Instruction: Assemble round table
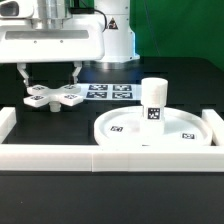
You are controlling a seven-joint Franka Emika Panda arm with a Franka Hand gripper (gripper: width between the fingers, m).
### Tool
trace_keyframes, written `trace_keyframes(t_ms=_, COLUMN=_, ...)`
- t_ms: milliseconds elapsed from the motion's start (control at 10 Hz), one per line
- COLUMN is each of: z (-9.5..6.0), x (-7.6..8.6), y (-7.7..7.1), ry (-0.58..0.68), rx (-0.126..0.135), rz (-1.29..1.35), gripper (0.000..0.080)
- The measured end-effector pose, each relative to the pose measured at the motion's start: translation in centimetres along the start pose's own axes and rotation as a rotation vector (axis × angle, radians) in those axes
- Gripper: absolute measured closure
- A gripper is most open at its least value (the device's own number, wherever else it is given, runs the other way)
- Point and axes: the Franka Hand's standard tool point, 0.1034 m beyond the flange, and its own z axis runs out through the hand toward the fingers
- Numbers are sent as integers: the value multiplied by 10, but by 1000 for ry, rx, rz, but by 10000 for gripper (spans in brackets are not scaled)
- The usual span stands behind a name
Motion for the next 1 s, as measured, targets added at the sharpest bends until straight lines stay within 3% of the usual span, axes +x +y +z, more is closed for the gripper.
trace_keyframes(t_ms=500, z=16, x=-29, y=-7, ry=-40, rx=9, rz=44, gripper=151)
trace_keyframes(t_ms=1000, z=17, x=-32, y=-4, ry=-43, rx=8, rz=44, gripper=151)
